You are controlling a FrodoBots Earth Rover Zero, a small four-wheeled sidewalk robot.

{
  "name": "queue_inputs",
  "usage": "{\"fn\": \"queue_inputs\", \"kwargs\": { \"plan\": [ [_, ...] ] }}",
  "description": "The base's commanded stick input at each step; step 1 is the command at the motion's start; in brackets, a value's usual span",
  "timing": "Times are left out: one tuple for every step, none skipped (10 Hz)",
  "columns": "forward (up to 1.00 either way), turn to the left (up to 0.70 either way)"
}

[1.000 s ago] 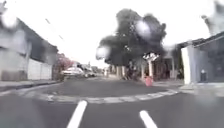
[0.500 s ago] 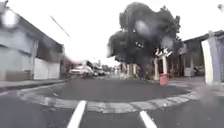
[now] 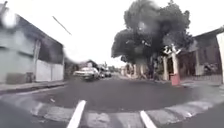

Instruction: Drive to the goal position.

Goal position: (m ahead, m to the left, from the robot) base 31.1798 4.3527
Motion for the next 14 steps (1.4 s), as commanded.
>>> {"fn": "queue_inputs", "kwargs": {
  "plan": [
    [0.70,-0.35],
    [0.70,-0.35],
    [0.70,-0.35],
    [0.58,-0.44],
    [0.50,-0.19],
    [0.50,0.08],
    [0.50,0.06],
    [0.50,0.19],
    [0.50,0.20],
    [0.50,0.15],
    [0.50,0.05],
    [0.50,0.00],
    [0.50,0.00],
    [0.50,0.03]
  ]
}}
